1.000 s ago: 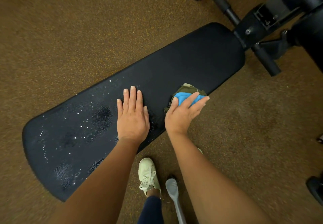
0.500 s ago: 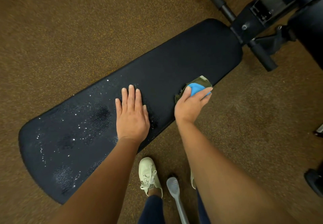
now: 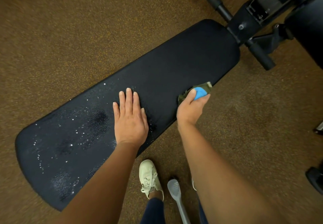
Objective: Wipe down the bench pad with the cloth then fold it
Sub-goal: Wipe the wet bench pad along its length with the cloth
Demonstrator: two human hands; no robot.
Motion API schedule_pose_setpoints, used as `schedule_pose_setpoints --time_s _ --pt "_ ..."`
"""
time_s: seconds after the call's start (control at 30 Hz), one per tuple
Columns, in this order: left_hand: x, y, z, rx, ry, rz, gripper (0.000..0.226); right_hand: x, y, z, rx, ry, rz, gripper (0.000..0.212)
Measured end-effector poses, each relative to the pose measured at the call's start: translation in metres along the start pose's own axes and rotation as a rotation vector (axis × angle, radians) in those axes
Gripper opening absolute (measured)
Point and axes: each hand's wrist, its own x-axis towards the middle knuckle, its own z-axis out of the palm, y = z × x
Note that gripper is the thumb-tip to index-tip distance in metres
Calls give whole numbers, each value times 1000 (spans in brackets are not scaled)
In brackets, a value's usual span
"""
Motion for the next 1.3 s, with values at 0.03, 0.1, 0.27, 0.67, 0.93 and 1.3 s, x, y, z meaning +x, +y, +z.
schedule_pose_setpoints --time_s 0.03,0.1,0.27,0.67,0.93,1.3 --pt "0 0 0 5 1 -3 57 -12 5 1 6 -8 -13 61" --pt "1 1 0 4 -7 -10 57 -43 18 1 -7 -54 17 55" --pt "1 1 -1 -7 -10 -10 58 -44 14 -2 42 -65 126 44" --pt "1 1 -2 -10 -10 -14 59 -57 12 1 47 -98 207 44" --pt "1 0 -1 -26 2 -6 58 -3 -10 -2 141 -11 273 46" --pt "1 0 -1 -26 1 1 57 -25 5 3 58 -38 155 46"
